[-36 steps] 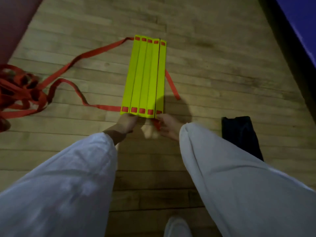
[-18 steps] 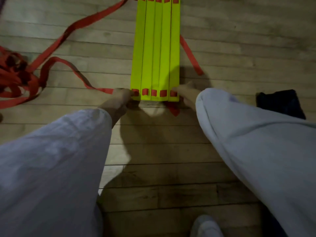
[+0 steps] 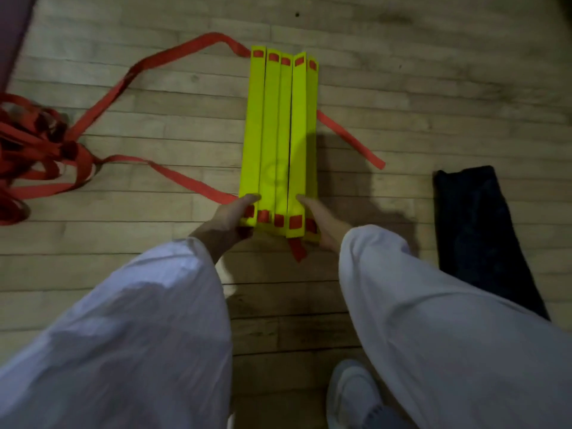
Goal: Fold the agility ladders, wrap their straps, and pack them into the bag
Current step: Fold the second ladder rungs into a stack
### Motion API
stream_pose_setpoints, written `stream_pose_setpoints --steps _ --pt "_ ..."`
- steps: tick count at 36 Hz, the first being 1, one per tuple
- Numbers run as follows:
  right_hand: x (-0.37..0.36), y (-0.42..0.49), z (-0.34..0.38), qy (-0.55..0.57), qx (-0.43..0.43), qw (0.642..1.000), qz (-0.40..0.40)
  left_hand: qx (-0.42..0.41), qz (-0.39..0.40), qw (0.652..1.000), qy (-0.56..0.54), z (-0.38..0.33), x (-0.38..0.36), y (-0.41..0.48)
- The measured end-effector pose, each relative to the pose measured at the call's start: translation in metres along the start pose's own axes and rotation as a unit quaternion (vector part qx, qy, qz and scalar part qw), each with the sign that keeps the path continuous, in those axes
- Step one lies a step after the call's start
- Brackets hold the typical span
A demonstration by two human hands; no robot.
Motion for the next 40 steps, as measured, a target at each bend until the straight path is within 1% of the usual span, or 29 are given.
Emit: stream_pose_setpoints --steps 1,4,5,8,10,14,16,18,20,23,24,26,30,33,36,38,40 --pt "-0.001 -0.005 -0.002 0.008 0.001 1.000 0.004 0.013 0.013 1.000 -0.004 -0.001 -0.002 -0.005" --pt "-0.016 -0.090 0.010 0.003 0.015 1.000 -0.010 0.030 0.065 0.997 0.018 -0.019 -0.015 -0.036" --pt "-0.021 -0.122 0.017 0.008 0.029 0.999 -0.014 0.030 0.079 0.996 0.034 -0.027 -0.018 -0.044" --pt "-0.017 -0.173 0.034 0.031 0.076 0.996 -0.047 0.013 0.122 0.990 0.075 -0.058 -0.026 -0.076" --pt "-0.013 -0.206 0.045 0.038 0.105 0.992 -0.053 0.011 0.125 0.989 0.072 -0.076 -0.026 -0.095" --pt "-0.007 -0.268 0.057 0.037 0.129 0.990 -0.048 0.020 0.067 0.997 0.039 -0.104 -0.021 -0.139" --pt "-0.006 -0.294 0.059 0.036 0.134 0.990 -0.036 0.030 0.069 0.997 0.019 -0.110 -0.028 -0.166" --pt "-0.004 -0.320 0.058 0.033 0.143 0.989 -0.024 0.046 0.093 0.995 0.012 -0.115 -0.039 -0.197" --pt "0.000 -0.343 0.053 0.034 0.146 0.989 -0.018 0.042 0.097 0.992 0.064 -0.118 -0.042 -0.224" --pt "0.004 -0.385 0.043 0.064 0.132 0.989 0.027 0.015 0.063 0.980 0.186 -0.129 -0.035 -0.262" --pt "0.003 -0.399 0.040 0.078 0.128 0.988 0.049 -0.004 0.051 0.973 0.224 -0.134 -0.033 -0.274" --pt "0.000 -0.423 0.035 0.095 0.123 0.984 0.088 -0.053 0.044 0.968 0.242 -0.139 -0.035 -0.295" --pt "-0.007 -0.451 0.022 0.131 0.127 0.974 0.133 -0.062 0.146 0.981 0.111 -0.134 -0.065 -0.328" --pt "-0.005 -0.464 0.022 0.137 0.146 0.968 0.149 -0.059 0.152 0.986 0.042 -0.142 -0.067 -0.335" --pt "0.001 -0.481 0.030 0.133 0.164 0.963 0.168 -0.038 0.125 0.987 -0.089 -0.154 -0.065 -0.342" --pt "0.005 -0.493 0.031 0.126 0.169 0.961 0.179 -0.043 0.112 0.981 -0.153 -0.161 -0.059 -0.335" --pt "0.009 -0.503 0.030 0.126 0.169 0.959 0.191 -0.047 0.152 0.972 -0.172 -0.170 -0.057 -0.330"
Point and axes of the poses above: each hand's wrist, its own y-axis towards the middle knuckle, its own x-axis out of the back of the hand, z = x × y, the point moved 8 cm from there along y, towards the middle knuckle, and after that the axes turned 11 degrees about -x, right-handed, at the moved point
